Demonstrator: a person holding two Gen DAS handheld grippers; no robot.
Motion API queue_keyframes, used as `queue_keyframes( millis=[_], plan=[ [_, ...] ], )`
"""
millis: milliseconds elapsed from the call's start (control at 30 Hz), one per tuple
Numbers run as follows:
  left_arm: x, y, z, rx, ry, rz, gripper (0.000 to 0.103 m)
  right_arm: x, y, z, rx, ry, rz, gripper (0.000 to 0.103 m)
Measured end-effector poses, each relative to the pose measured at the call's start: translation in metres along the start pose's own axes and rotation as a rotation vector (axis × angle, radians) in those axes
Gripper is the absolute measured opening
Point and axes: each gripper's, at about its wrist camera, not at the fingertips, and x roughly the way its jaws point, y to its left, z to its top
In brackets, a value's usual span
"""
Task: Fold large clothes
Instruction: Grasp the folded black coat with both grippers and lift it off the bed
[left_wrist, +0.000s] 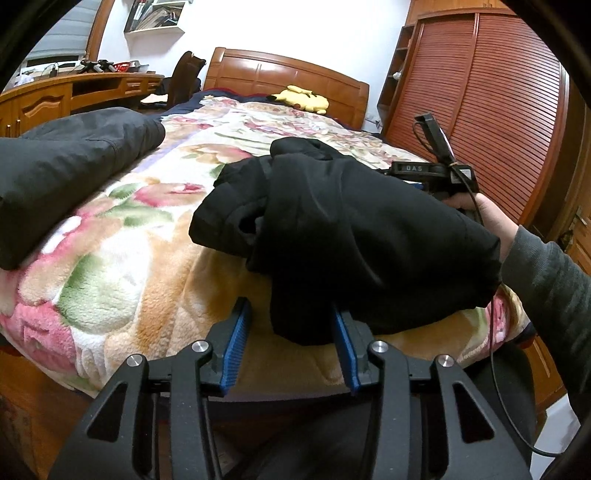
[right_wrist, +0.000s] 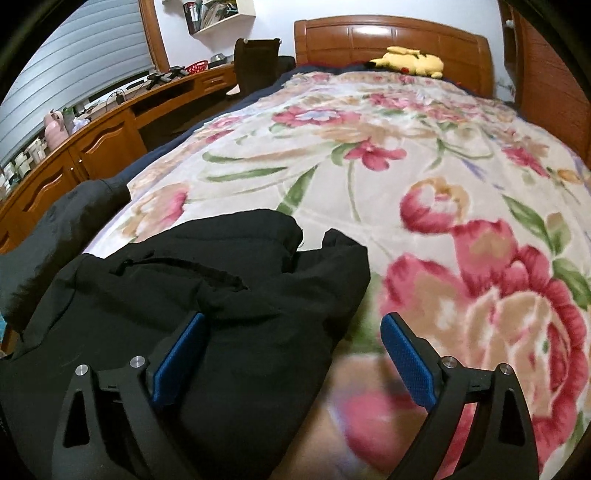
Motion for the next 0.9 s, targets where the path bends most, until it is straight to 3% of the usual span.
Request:
queue_keyframes(
  millis=[400, 500, 567, 667, 733, 900],
  plan=[
    [-0.001, -0.003, 0.001, 0.002, 0.003, 0.008, 0.045, 0.018, -0.004, 0.006, 0.03, 0.071, 0.063, 0.095],
    [0.0, -0.003, 0.001, 0.002, 0.012, -0.023, 0.035, 0.023, -0.006, 0.005, 0.063, 0.098, 0.139, 0.086],
    [0.001, -0.003, 0.001, -0.009, 0.023, -0.055, 0.023, 0.022, -0.007, 0.005, 0.066, 0.099, 0.151, 0.08],
    [0.0, -0.004, 0.003, 0.011, 0.019, -0.066, 0.014, 0.019, -0.006, 0.005, 0.063, 0.097, 0.161, 0.067],
    [-0.005, -0.006, 0.005, 0.041, 0.0, -0.069, 0.012, 0.011, 0.0, 0.006, 0.031, 0.078, 0.13, 0.046],
    [-0.019, -0.007, 0.023, 0.099, -0.043, -0.066, 0.009, -0.01, 0.03, 0.012, -0.086, 0.014, -0.02, 0.029]
  ],
)
